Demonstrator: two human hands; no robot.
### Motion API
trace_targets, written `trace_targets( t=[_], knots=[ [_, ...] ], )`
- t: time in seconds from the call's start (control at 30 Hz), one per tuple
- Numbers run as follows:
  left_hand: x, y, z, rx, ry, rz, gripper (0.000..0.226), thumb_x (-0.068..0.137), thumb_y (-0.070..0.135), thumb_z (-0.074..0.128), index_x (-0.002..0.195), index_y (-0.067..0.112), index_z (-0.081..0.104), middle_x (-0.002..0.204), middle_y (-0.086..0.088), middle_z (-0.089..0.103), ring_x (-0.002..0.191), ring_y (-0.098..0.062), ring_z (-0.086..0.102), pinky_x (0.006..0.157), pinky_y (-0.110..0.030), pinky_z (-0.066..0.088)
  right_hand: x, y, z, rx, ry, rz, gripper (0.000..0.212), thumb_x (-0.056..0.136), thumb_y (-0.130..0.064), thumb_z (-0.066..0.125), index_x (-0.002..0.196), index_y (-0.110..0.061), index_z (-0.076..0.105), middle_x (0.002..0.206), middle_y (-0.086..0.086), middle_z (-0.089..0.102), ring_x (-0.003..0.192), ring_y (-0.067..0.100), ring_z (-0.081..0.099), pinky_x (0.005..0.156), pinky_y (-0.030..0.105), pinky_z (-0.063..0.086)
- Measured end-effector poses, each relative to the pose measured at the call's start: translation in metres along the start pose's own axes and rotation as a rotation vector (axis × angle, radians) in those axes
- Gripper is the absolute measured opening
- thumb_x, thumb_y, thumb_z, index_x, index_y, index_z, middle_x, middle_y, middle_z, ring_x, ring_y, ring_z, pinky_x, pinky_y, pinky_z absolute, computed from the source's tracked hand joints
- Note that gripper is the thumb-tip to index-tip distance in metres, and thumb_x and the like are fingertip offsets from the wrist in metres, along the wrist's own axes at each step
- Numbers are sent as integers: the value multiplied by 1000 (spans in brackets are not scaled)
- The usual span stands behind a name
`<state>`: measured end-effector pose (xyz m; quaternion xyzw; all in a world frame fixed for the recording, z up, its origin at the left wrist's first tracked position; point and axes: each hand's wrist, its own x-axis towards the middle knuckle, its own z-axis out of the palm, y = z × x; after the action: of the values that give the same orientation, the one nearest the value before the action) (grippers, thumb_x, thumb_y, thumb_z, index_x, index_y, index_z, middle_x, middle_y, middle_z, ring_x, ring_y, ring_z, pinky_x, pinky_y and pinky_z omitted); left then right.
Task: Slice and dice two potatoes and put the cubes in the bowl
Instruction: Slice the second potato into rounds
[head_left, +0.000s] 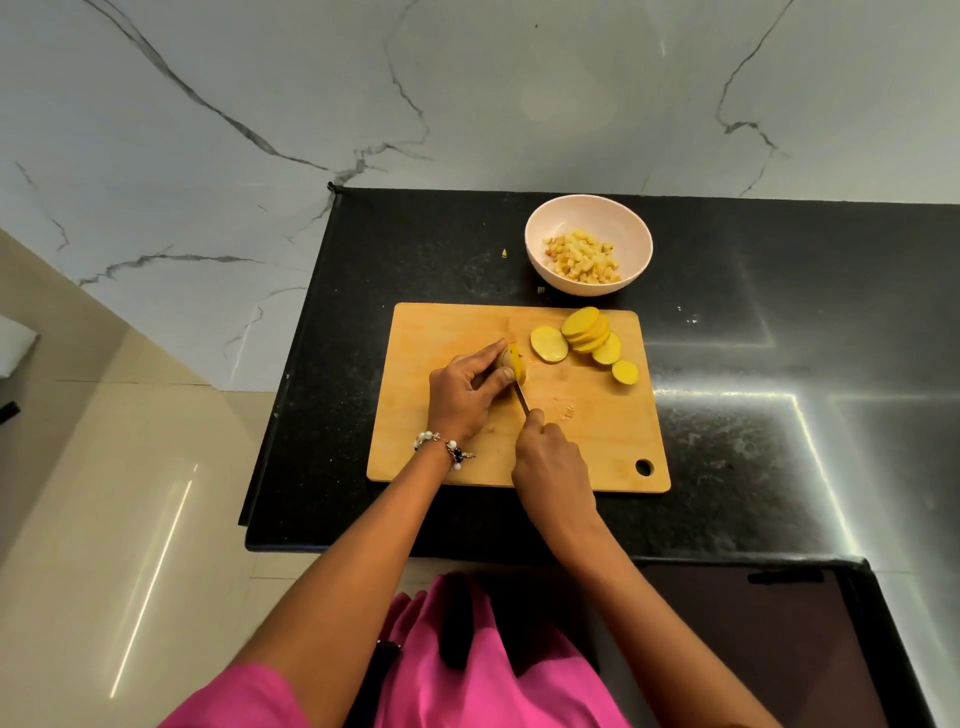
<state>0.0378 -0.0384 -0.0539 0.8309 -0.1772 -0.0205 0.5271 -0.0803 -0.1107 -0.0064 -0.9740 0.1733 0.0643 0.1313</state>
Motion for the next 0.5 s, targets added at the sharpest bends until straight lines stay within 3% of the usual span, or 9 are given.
trace_targets(
  t=[0.1, 0.23, 0.33, 0.43, 0.5],
  knots=[
    [-2, 4, -1, 15, 1, 23, 41, 83, 22, 70, 123, 21, 61, 99, 7, 68, 83, -5, 57, 75, -6, 42, -4, 14, 2, -16, 4, -9, 41, 97, -4, 26, 138, -1, 28, 113, 16, 54, 95, 37, 60, 71, 40, 44],
    [-3, 6, 0, 20, 7, 10, 39, 83, 20, 69, 121, 24, 62, 110, 1, 69, 90, -1, 57, 81, -9, 44, 19, 34, -3, 62, 7, 19, 40, 98, -9, 33, 136, -3, 36, 113, 19, 58, 98, 38, 57, 71, 37, 41],
    [-3, 9, 0, 23, 11, 1, 42, 81, 22, 71, 121, 26, 62, 108, 4, 69, 88, -1, 57, 79, -9, 46, 32, 49, -11, 233, 45, 13, 26, 97, -14, 43, 119, -5, 54, 98, 20, 65, 88, 37, 59, 62, 31, 34],
    [-4, 12, 2, 32, 12, -26, 48, 74, 30, 78, 120, 24, 64, 100, 11, 64, 87, -2, 58, 77, -3, 42, 36, 63, -14, 403, 71, 21, 24, 96, -16, 48, 112, -6, 64, 89, 17, 68, 82, 35, 59, 62, 33, 37],
    [-3, 13, 2, 11, 18, -53, 50, 72, 28, 80, 119, 23, 65, 102, 12, 64, 89, 1, 58, 78, -2, 41, 35, 66, -15, 675, 23, 88, 20, 97, -17, 49, 100, -13, 68, 72, 9, 64, 62, 24, 57, 51, 30, 38]
  ],
)
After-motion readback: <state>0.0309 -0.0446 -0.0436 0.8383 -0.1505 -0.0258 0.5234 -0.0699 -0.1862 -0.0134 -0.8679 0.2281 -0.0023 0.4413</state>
